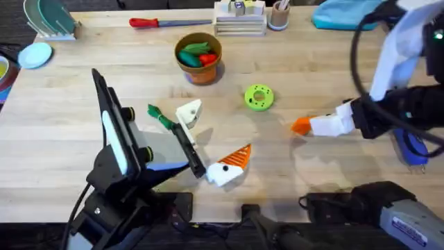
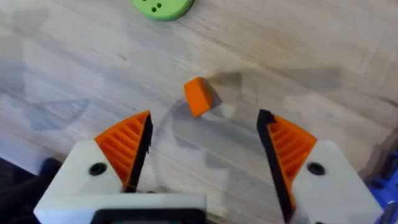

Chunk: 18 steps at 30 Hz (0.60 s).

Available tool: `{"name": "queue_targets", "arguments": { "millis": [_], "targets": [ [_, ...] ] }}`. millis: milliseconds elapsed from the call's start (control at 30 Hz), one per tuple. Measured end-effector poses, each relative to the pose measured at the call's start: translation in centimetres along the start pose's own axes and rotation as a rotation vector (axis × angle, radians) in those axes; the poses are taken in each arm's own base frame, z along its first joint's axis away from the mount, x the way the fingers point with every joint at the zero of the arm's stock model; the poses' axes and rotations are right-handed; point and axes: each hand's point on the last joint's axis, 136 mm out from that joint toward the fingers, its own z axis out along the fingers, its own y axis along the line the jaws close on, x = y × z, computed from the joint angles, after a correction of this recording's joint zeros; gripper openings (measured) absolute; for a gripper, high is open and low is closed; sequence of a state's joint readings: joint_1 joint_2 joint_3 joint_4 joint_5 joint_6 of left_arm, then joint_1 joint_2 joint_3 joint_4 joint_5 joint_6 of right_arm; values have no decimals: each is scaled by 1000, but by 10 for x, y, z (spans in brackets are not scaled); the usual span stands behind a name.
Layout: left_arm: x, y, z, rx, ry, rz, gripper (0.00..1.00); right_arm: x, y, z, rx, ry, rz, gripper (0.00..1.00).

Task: Pick up the gripper from the table and insert it into the empty holder that is missing its gripper. Then pick up a screw, insert it into the mounting hole, and use the screwdriver to tighten it. Finally, clean up the table by picking up the vegetable and placing it into the bucket.

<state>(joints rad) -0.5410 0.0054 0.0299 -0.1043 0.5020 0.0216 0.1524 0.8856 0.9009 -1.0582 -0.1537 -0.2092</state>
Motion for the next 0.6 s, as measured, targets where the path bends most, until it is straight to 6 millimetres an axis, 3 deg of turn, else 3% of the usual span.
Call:
{"name": "queue_targets", "arguments": {
  "millis": [367, 600],
  "targets": [
    [0, 0, 0, 0, 0, 0, 993, 7, 1, 32, -51, 156, -362, 994],
    [0, 0, 0, 0, 0, 0, 993, 14, 5, 53, -111, 256, -490, 994]
  ]
}}
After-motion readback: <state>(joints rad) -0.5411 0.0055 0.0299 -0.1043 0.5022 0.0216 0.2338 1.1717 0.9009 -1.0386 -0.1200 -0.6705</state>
